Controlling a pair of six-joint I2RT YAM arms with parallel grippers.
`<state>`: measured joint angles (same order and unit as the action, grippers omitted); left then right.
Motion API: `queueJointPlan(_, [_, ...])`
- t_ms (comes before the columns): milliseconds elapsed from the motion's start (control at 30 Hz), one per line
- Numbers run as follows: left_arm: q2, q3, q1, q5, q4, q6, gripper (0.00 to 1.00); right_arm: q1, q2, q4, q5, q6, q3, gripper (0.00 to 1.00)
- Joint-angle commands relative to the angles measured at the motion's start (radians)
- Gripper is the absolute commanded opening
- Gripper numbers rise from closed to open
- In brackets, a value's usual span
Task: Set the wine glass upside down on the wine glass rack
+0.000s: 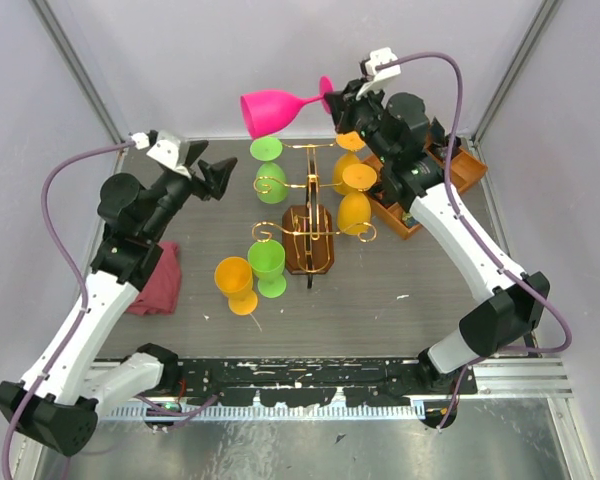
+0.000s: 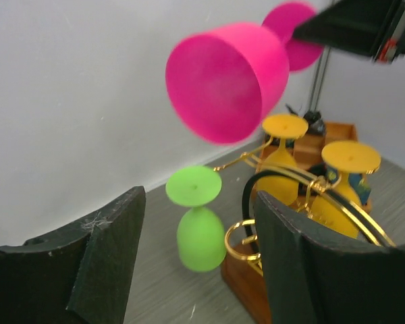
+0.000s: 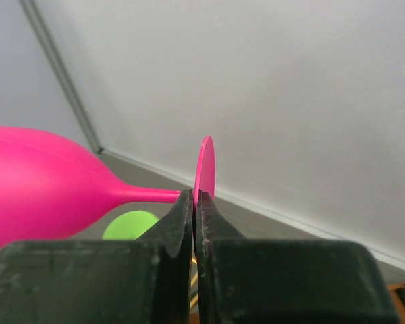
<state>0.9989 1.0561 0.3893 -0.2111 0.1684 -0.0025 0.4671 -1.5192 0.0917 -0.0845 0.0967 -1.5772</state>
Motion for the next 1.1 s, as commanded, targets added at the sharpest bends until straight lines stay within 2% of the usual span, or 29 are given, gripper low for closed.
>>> queueJointPlan(0, [-0.049, -0.011, 0.003, 0.017, -0.199, 0.141, 0.73, -0.007, 0.005, -0.011, 0.115, -0.2, -0.103, 0.01])
queueJointPlan(100, [-0.038, 0.082, 0.003, -0.05, -0.284, 0.151, 0.77, -0.007, -0.01, -0.027, 0.094, -0.321, -0.134, 0.01])
queueJointPlan(233, [0.097, 0.347, 0.003, -0.157, -0.469, 0.151, 0.77, -0.003, 0.003, 0.011, 0.06, -0.465, -0.108, 0.01])
queueJointPlan(400, [0.248, 0.585, 0.003, -0.268, -0.533, 0.134, 0.79, 0.025, 0.05, 0.084, -0.003, -0.657, -0.007, 0.01])
queueJointPlan(533, [0.367, 0.723, 0.003, -0.416, -0.559, 0.094, 0.79, 0.036, 0.101, 0.147, -0.088, -0.717, 0.087, 0.01])
queueJointPlan(633, [0.435, 0.782, 0.003, -0.508, -0.581, 0.081, 0.79, 0.041, 0.14, 0.214, -0.175, -0.744, 0.152, 0.01])
queueJointPlan(800, [0.502, 0.815, 0.004, -0.58, -0.585, 0.065, 0.79, 0.056, 0.176, 0.28, -0.29, -0.775, 0.195, 0.01])
queueJointPlan(1067, [0.552, 0.809, 0.004, -0.573, -0.584, 0.06, 0.77, 0.094, 0.182, 0.287, -0.37, -0.832, 0.203, 0.01])
